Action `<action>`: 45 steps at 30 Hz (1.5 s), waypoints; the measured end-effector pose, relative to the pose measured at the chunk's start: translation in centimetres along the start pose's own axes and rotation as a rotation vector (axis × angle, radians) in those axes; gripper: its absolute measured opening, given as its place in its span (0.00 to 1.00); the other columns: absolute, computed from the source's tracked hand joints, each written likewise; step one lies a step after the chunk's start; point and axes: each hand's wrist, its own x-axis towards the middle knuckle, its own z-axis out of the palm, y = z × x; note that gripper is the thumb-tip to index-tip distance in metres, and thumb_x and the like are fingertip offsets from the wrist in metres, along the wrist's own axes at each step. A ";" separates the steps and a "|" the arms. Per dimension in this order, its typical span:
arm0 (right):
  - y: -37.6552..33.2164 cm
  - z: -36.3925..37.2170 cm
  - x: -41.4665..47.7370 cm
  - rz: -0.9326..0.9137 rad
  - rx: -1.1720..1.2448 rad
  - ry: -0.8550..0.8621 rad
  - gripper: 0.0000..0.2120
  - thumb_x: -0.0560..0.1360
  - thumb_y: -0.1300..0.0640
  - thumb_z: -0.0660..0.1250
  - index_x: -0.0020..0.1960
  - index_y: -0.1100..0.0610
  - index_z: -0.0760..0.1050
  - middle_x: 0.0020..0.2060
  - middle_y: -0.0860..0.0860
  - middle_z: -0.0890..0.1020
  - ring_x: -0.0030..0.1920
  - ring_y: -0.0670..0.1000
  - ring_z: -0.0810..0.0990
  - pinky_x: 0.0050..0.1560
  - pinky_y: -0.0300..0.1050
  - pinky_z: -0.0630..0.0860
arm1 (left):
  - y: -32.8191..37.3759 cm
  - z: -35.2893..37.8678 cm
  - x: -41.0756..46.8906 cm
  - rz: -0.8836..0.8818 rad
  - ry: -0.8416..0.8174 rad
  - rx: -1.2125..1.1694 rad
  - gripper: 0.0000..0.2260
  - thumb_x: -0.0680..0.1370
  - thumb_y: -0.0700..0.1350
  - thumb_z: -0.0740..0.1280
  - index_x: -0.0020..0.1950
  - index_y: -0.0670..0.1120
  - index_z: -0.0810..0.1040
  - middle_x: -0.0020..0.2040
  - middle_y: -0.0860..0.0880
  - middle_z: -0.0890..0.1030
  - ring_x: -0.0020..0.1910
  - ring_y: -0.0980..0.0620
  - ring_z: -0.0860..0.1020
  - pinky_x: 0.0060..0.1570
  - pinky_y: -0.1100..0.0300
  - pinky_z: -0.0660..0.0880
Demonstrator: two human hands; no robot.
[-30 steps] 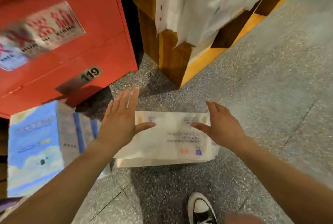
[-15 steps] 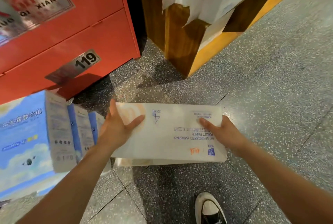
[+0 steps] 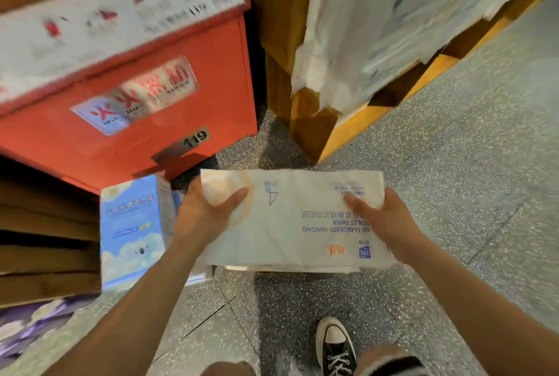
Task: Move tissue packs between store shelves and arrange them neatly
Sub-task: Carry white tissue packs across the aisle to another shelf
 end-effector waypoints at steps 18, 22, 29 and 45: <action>-46.8 -4.5 -35.7 -0.411 -0.178 -0.468 0.08 0.76 0.53 0.73 0.55 0.52 0.81 0.45 0.48 0.88 0.42 0.49 0.88 0.37 0.42 0.82 | 20.2 -46.3 -35.4 -0.109 0.493 -0.249 0.31 0.70 0.66 0.73 0.66 0.50 0.72 0.53 0.49 0.80 0.56 0.41 0.81 0.49 0.53 0.73; -50.3 -1.6 -40.5 -0.482 -0.220 -0.614 0.11 0.75 0.52 0.75 0.56 0.48 0.79 0.45 0.47 0.88 0.41 0.49 0.88 0.34 0.42 0.82 | 17.5 -50.0 -43.8 -0.183 0.710 -0.335 0.34 0.69 0.68 0.72 0.69 0.52 0.72 0.56 0.49 0.83 0.54 0.44 0.81 0.49 0.54 0.74; -49.1 8.9 -53.5 -0.560 -0.301 -0.958 0.13 0.73 0.53 0.76 0.56 0.51 0.78 0.48 0.51 0.88 0.44 0.52 0.88 0.44 0.51 0.83 | 6.7 -54.2 -61.0 -0.314 1.019 -0.408 0.24 0.69 0.67 0.73 0.57 0.55 0.77 0.49 0.56 0.83 0.50 0.51 0.82 0.48 0.56 0.75; -28.5 33.1 -101.5 -0.700 -0.494 -1.695 0.32 0.67 0.45 0.79 0.64 0.59 0.74 0.52 0.55 0.86 0.44 0.53 0.88 0.41 0.52 0.85 | -19.6 -59.1 -108.6 -0.862 1.597 -0.383 0.30 0.65 0.72 0.70 0.58 0.54 0.78 0.52 0.54 0.84 0.52 0.49 0.81 0.52 0.52 0.77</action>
